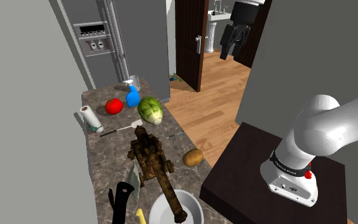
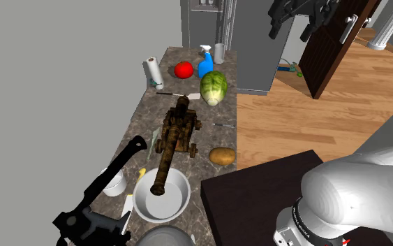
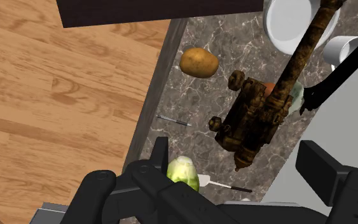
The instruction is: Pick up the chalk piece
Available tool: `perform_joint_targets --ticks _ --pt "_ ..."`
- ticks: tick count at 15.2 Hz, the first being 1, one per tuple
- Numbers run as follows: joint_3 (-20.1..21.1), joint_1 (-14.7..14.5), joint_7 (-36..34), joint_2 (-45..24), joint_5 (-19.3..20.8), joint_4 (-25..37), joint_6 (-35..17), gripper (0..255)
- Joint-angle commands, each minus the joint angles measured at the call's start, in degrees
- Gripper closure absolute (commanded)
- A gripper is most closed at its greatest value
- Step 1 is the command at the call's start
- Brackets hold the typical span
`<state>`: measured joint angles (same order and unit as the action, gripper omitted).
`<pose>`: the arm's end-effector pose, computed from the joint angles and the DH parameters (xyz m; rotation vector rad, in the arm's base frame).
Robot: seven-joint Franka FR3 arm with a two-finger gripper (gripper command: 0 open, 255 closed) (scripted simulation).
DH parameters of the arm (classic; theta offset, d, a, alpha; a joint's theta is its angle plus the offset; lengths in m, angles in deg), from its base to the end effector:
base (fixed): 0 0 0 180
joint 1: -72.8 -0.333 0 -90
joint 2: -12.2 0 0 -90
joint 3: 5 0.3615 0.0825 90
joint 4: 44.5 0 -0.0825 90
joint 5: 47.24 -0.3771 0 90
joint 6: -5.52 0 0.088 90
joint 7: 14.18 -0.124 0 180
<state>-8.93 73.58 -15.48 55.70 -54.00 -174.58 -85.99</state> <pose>0.2806 -0.0181 0.6417 -2.9726 0.1282 -0.1316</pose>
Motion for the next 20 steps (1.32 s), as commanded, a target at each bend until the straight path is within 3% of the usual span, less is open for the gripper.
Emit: perform_joint_targets --ticks 1,11,20 --pt "0.00 0.00 0.00 0.00 0.00 0.00 0.00 0" --pt "7.80 -2.29 -8.72 -1.61 -7.53 -14.66 -17.75 0" --pt "15.65 -5.89 -15.45 -11.84 -15.34 -20.93 -36.40 0"
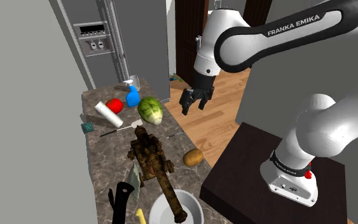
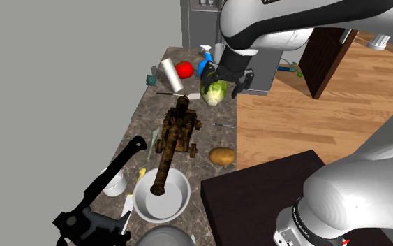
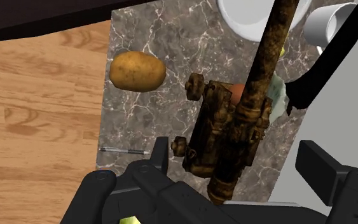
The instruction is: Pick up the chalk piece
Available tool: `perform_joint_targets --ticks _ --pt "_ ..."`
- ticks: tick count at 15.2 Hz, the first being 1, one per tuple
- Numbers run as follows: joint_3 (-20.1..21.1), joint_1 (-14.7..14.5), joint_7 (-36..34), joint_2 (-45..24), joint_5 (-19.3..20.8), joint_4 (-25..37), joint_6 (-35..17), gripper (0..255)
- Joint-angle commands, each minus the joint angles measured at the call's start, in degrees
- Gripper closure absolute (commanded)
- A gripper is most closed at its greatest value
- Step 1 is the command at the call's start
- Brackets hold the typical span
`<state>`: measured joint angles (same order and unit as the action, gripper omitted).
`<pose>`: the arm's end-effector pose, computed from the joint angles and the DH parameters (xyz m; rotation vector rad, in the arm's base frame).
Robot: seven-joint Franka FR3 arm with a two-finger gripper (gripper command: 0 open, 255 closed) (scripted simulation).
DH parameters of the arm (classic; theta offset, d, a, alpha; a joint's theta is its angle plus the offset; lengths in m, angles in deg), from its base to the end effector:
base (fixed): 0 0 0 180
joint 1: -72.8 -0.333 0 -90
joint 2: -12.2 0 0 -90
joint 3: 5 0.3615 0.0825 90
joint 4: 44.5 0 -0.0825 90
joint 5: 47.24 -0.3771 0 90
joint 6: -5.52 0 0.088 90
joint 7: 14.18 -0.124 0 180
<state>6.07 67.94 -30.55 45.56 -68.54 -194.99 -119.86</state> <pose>0.3324 0.1175 0.4690 -2.8787 0.3275 -0.1204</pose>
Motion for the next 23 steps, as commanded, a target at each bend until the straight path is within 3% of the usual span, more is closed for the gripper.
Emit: perform_joint_targets --ticks 1,7,12,18,23 --pt "1.53 -0.65 -1.05 -3.39 -1.65 -0.73 -4.71 0" --pt "6.58 -2.80 -4.96 -15.49 -5.87 0.05 -17.86 0" --pt "10.18 -4.05 -8.84 -27.39 -7.00 3.29 -28.22 0" --pt "11.78 -6.41 -16.30 -42.50 -2.92 9.75 -38.82 0" --pt "8.67 -11.82 -23.05 -54.42 1.71 17.26 -44.75 0"
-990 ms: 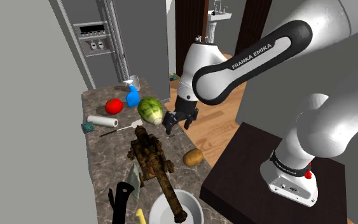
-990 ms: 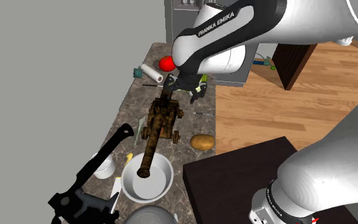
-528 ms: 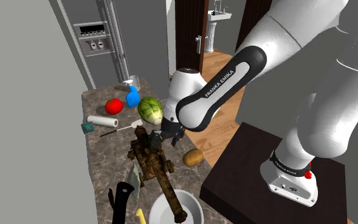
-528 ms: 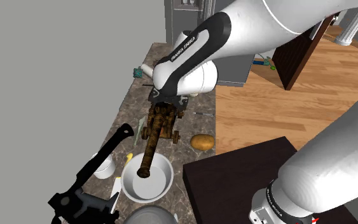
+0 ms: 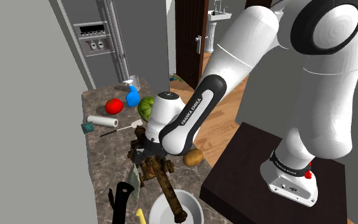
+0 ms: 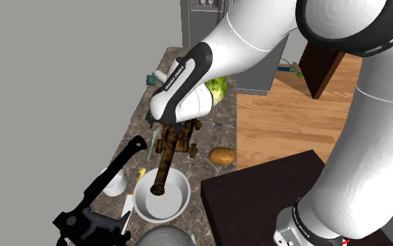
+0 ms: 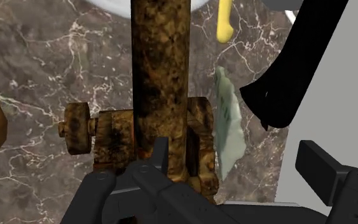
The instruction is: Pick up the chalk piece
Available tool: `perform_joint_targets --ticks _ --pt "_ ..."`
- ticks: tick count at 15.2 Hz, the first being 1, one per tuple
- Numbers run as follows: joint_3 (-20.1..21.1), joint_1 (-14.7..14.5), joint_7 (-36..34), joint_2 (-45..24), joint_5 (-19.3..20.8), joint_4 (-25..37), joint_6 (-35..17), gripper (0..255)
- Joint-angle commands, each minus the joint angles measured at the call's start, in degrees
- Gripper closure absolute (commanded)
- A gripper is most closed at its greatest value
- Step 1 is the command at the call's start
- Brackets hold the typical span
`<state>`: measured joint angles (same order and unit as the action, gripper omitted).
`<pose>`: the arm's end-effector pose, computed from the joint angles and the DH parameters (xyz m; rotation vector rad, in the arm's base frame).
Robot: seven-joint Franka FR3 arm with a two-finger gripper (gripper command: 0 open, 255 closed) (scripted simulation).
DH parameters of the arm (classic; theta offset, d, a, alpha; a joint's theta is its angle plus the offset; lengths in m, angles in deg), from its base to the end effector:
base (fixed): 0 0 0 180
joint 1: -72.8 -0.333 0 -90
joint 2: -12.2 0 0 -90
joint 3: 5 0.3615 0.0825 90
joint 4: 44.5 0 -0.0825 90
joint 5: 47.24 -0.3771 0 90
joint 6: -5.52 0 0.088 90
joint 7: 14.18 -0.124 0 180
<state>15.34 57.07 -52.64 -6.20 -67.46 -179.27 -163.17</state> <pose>0.4596 0.3064 0.2615 -2.7397 0.5718 -0.1111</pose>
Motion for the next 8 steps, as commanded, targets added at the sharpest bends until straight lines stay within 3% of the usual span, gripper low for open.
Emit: perform_joint_targets --ticks 1,5,8 --pt "-1.36 -2.16 -2.05 -4.93 1.24 3.28 -2.27 0" --pt "-4.21 -6.75 -5.61 -13.67 2.60 10.99 -4.56 0" --pt "-4.10 -6.68 -5.05 -16.00 2.58 11.68 -6.15 0"
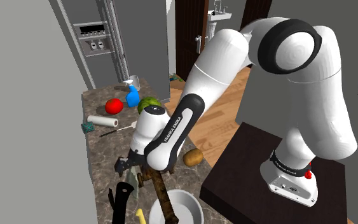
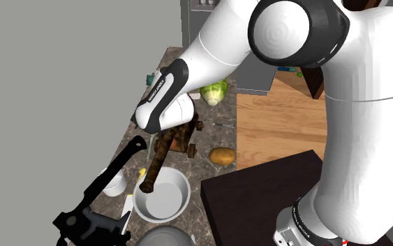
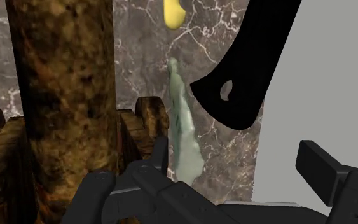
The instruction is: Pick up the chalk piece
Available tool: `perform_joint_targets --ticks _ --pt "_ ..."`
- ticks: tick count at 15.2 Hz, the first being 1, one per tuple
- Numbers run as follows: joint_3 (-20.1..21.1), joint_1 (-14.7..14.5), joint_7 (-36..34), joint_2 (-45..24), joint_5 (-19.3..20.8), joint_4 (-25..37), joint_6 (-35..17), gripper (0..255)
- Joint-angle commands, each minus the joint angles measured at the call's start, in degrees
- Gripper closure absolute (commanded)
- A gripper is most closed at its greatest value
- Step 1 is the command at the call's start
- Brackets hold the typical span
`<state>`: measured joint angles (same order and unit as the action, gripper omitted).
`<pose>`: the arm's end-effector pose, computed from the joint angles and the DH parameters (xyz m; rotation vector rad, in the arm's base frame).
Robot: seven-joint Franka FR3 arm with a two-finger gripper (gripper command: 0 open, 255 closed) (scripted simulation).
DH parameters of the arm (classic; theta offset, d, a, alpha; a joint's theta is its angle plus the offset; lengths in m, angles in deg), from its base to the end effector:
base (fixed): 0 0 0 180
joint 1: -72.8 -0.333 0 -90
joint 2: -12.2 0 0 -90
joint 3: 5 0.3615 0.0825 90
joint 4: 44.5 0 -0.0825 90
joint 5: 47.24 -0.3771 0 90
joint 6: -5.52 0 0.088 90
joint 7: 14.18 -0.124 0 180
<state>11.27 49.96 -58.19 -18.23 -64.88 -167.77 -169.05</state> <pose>0.5003 0.3670 0.2241 -2.6641 0.6123 -0.1720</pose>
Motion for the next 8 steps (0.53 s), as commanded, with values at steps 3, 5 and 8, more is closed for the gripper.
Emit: perform_joint_targets --ticks 3,5,8 --pt "0.08 0.50 1.04 -6.34 0.03 0.99 -1.81 0" --pt "0.15 0.56 1.24 -7.60 0.14 1.45 -2.58 0" --pt "-0.42 -0.15 0.84 -8.74 0.45 2.67 -2.55 255"
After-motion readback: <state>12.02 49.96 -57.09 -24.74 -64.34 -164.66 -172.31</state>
